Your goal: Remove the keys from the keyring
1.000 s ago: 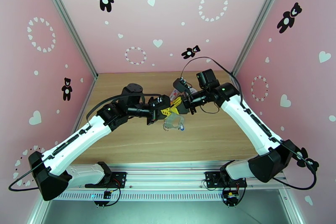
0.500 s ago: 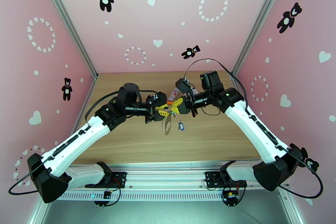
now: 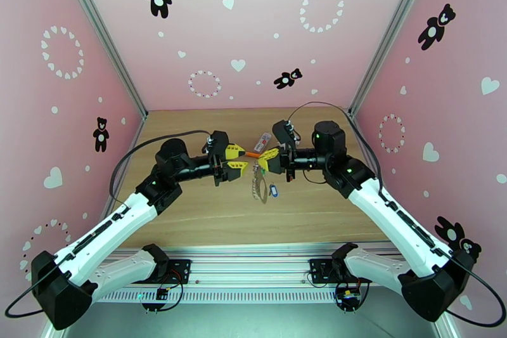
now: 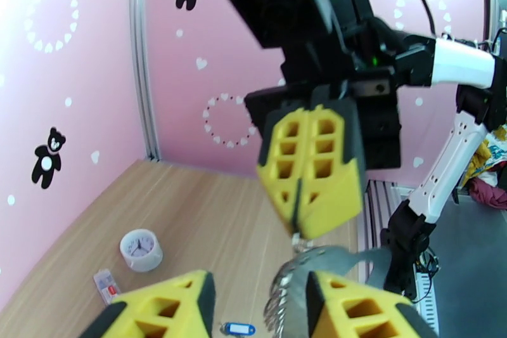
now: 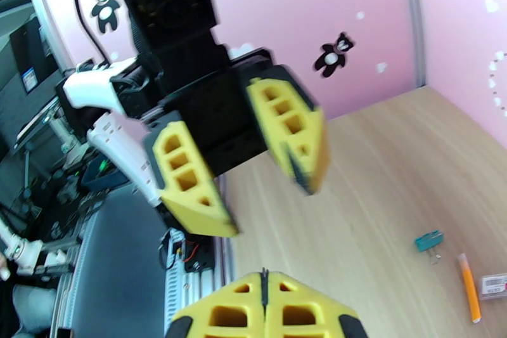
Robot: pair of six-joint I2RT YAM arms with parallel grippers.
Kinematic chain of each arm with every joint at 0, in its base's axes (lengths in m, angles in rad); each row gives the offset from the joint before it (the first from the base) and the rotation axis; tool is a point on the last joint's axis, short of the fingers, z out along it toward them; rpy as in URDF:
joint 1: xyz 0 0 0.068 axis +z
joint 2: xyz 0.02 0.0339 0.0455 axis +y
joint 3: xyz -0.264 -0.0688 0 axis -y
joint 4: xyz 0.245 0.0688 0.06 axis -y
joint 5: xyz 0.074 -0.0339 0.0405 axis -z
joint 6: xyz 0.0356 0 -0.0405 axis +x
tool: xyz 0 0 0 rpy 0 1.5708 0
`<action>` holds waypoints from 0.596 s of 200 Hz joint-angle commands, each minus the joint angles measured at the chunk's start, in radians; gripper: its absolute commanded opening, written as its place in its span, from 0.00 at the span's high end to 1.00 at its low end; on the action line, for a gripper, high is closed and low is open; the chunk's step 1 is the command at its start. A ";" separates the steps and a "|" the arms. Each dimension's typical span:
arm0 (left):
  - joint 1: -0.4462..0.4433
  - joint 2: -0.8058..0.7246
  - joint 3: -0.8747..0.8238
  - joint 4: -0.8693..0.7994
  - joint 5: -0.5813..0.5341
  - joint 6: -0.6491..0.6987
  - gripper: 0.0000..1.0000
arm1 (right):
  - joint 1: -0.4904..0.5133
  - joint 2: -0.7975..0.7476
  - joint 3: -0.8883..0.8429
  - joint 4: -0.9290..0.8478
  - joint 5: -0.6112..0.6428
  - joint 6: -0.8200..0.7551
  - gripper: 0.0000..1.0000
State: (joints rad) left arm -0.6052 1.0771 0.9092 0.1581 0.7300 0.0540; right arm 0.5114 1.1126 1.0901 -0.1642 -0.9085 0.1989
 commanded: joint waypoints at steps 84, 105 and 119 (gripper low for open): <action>-0.013 0.088 0.009 0.297 0.031 -0.208 0.63 | 0.034 -0.073 -0.057 0.302 0.132 0.131 1.00; -0.013 0.089 0.003 0.303 0.042 -0.220 0.64 | 0.033 -0.078 -0.071 0.329 0.131 0.127 1.00; -0.014 0.091 0.002 0.310 0.042 -0.231 0.65 | 0.036 -0.073 -0.071 0.333 0.119 0.127 1.00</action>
State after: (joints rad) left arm -0.6147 1.1671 0.8871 0.4183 0.7383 -0.1394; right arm 0.5396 1.0622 1.0294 0.0986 -0.7761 0.3294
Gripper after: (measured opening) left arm 0.362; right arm 0.029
